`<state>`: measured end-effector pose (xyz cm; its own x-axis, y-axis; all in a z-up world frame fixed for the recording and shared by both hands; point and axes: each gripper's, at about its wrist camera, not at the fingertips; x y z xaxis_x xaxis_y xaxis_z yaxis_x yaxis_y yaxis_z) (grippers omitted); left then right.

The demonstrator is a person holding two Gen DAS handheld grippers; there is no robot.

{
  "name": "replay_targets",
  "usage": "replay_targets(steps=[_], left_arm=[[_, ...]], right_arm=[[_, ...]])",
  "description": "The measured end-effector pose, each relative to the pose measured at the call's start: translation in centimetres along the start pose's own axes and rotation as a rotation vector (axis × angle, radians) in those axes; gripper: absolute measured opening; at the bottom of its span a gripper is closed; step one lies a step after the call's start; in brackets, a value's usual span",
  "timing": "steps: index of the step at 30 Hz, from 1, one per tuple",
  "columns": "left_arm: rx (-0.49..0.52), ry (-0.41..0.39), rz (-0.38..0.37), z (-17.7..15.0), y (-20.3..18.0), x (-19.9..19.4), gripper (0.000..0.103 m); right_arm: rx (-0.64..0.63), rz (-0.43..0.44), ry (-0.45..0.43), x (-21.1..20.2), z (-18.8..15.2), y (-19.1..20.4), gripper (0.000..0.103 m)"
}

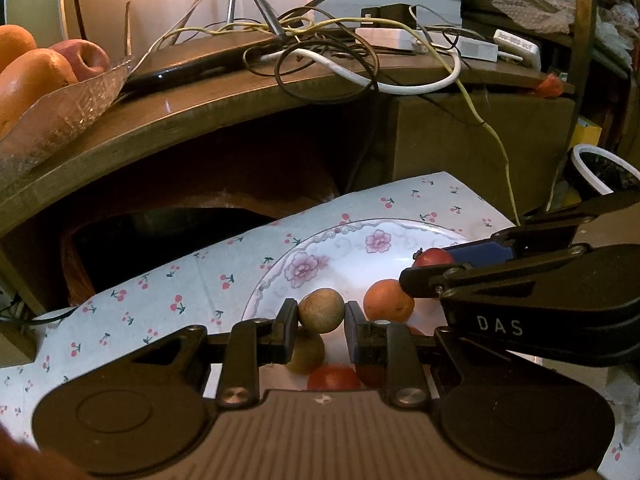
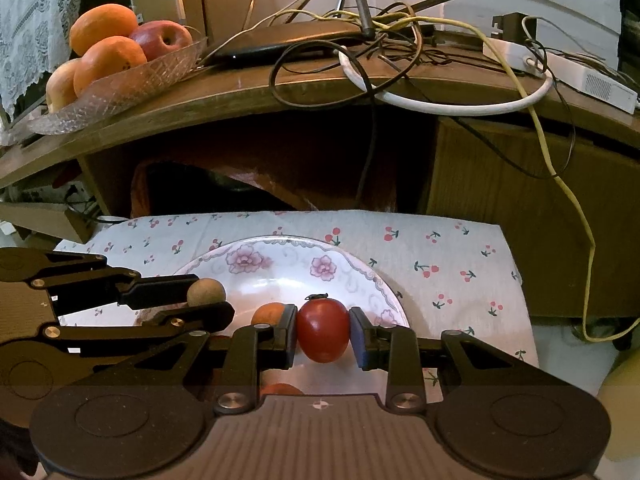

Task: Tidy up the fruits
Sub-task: 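Carry the kiwi and red tomato over the white plate with both grippers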

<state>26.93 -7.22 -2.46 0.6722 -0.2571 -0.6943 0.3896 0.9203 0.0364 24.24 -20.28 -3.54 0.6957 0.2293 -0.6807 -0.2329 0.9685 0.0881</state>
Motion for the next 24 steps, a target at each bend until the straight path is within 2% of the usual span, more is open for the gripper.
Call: replay_targets(steps=[24], left_arm=[[0.015, 0.011, 0.019, -0.15, -0.42, -0.63, 0.032]], right_arm=[[-0.007, -0.006, 0.013, -0.43, -0.08, 0.09, 0.033]])
Point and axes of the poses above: each gripper's, at about its wrist camera, not at the fingertips, and x roughly the way its jaws point, y to its left, z to its top, and after that the axes turned 1 degree about x, right-handed
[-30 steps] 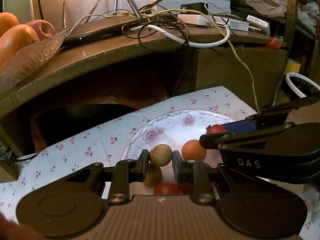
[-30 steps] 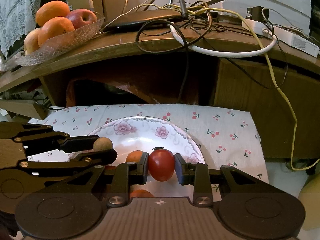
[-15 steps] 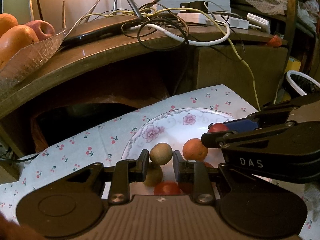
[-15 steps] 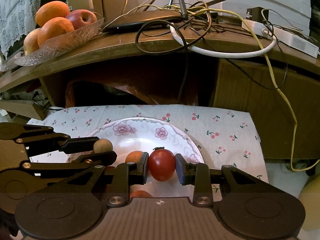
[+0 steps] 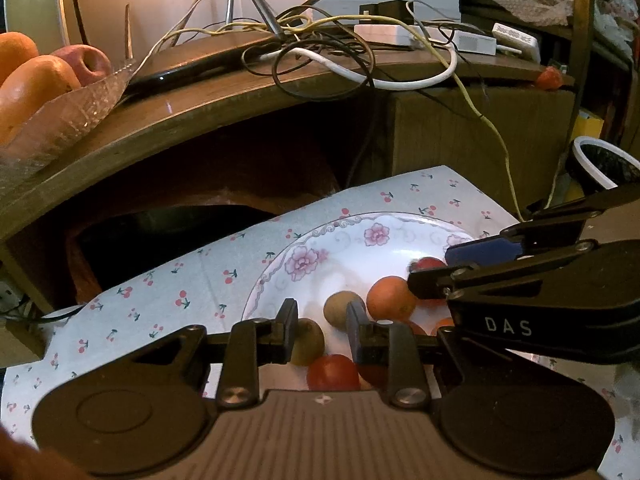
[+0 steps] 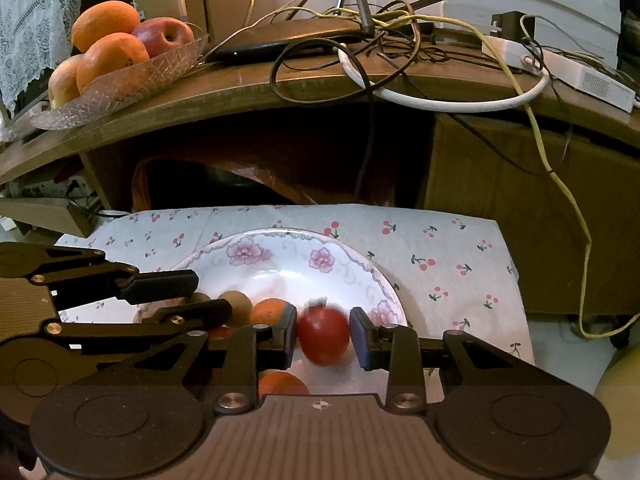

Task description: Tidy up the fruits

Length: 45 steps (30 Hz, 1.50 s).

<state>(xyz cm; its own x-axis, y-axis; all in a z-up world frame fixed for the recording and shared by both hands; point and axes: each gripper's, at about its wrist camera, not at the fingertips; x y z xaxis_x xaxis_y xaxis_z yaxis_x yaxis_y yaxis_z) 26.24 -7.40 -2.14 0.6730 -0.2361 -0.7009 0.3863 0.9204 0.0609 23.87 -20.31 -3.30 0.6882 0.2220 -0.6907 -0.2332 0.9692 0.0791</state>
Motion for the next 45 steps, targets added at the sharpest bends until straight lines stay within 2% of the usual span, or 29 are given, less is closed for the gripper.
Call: replay_targets(steps=[9, 13, 15, 23, 30, 37, 45], left_arm=[[-0.004, -0.019, 0.010, 0.3, 0.0, -1.8, 0.039], [-0.011, -0.018, 0.021, 0.2, 0.0, -2.6, 0.043], [-0.020, -0.017, 0.026, 0.2, 0.0, -3.0, 0.049], [-0.032, -0.016, 0.051, -0.7, -0.3, -5.2, 0.062], [-0.061, -0.022, 0.078, -1.8, -0.4, -6.6, 0.077], [-0.074, -0.016, 0.110, -2.8, -0.3, -7.4, 0.081], [-0.133, -0.052, 0.145, -3.7, 0.1, -10.1, 0.101]], right_arm=[[0.001, -0.012, -0.001, -1.1, -0.3, -0.1, 0.037], [0.006, -0.025, -0.005, -1.8, -0.3, -0.1, 0.045], [0.002, -0.026, -0.007, -2.2, -0.4, 0.0, 0.046], [0.004, -0.031, -0.014, -3.8, -1.0, 0.4, 0.048], [0.005, -0.038, -0.040, -5.3, -1.4, 0.7, 0.056], [0.006, -0.047, -0.046, -5.5, -1.5, 0.5, 0.057], [0.016, -0.042, -0.062, -7.9, -2.4, 1.3, 0.058]])
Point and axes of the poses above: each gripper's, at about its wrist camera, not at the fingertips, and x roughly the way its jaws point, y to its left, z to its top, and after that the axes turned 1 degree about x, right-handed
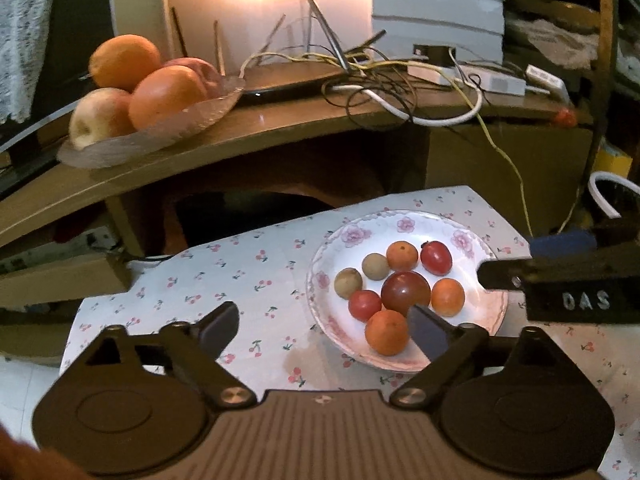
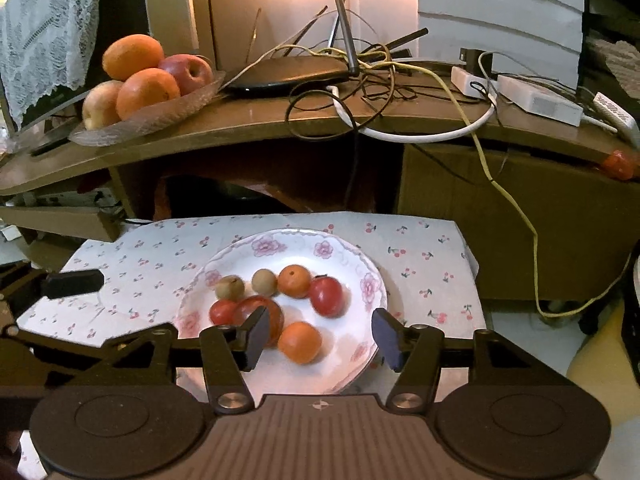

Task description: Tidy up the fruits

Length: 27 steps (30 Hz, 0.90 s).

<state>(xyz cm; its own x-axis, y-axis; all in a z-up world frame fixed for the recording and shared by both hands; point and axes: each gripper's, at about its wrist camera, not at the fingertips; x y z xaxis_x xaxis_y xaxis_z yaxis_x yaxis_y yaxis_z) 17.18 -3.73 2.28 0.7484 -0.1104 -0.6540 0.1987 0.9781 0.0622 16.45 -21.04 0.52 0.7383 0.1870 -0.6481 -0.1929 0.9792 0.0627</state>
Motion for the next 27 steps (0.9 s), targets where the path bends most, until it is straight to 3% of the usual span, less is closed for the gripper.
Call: replay_targets(steps=[5, 10, 19, 27], left_arm=[[-0.001, -0.011, 0.050, -0.8, -0.2, -1.4, 0.103], [0.060, 0.002, 0.104, -1.9, -1.4, -2.6, 0.103], [0.010, 0.022, 0.057, -3.8, -1.9, -5.0, 0.103], [-0.005, 0.038, 0.058, -5.2, -2.4, -7.3, 0.103]], right_arm=[[-0.002, -0.004, -0.008, -2.1, -1.2, 0.9, 0.060], [0.002, -0.006, -0.012, -3.8, -2.2, 1.4, 0.061], [0.034, -0.018, -0.013, -6.3, -4.2, 1.4, 0.061], [0.045, -0.008, 0.001, -8.4, -6.5, 2.4, 0.062]])
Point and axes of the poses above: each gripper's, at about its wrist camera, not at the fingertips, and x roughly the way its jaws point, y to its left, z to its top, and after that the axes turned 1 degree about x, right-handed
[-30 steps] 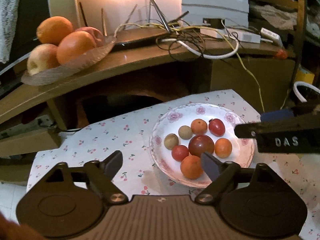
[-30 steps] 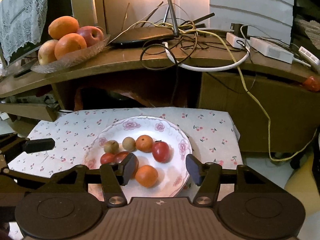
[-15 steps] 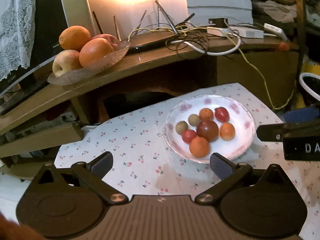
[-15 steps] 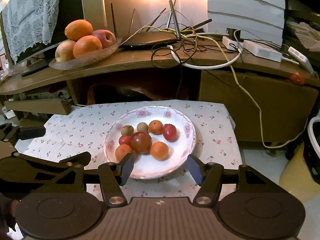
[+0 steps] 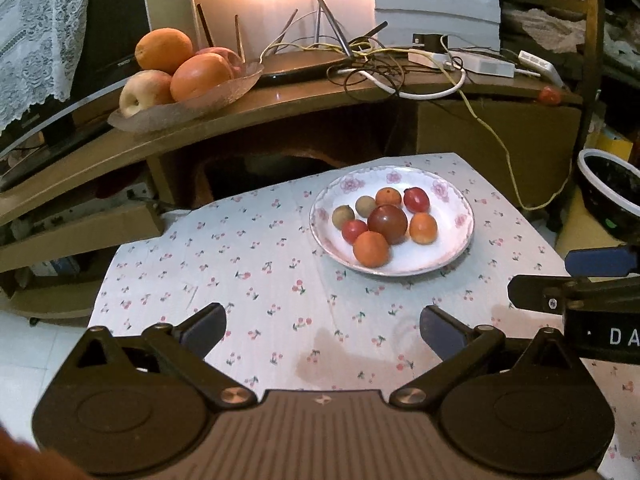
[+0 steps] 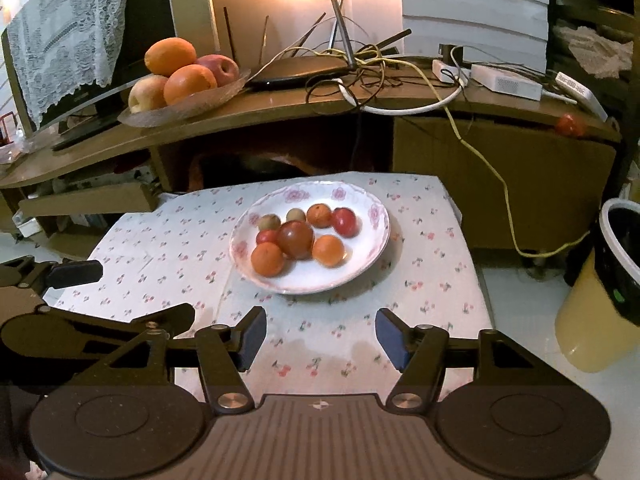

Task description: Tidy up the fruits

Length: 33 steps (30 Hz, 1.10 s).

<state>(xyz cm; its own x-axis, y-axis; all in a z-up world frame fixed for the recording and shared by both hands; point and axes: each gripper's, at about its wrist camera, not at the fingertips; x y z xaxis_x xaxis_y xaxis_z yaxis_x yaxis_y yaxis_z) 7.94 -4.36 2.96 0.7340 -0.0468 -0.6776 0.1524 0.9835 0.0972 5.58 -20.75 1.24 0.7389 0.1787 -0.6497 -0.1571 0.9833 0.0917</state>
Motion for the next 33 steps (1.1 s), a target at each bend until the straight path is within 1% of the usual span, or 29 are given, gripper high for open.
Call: replay_targets(steps=[13, 33], left_arm=[[-0.001, -0.024, 0.001, -2.0, -0.5, -3.2, 0.103], [-0.005, -0.004, 0.015, -5.7, 0.1, -6.2, 0.103]], right_arm=[[0.030, 0.008, -0.012, -3.3, -2.3, 0.7, 0.062], [0.003, 0.029, 0.018, -6.1, -6.0, 3.0, 0.063]])
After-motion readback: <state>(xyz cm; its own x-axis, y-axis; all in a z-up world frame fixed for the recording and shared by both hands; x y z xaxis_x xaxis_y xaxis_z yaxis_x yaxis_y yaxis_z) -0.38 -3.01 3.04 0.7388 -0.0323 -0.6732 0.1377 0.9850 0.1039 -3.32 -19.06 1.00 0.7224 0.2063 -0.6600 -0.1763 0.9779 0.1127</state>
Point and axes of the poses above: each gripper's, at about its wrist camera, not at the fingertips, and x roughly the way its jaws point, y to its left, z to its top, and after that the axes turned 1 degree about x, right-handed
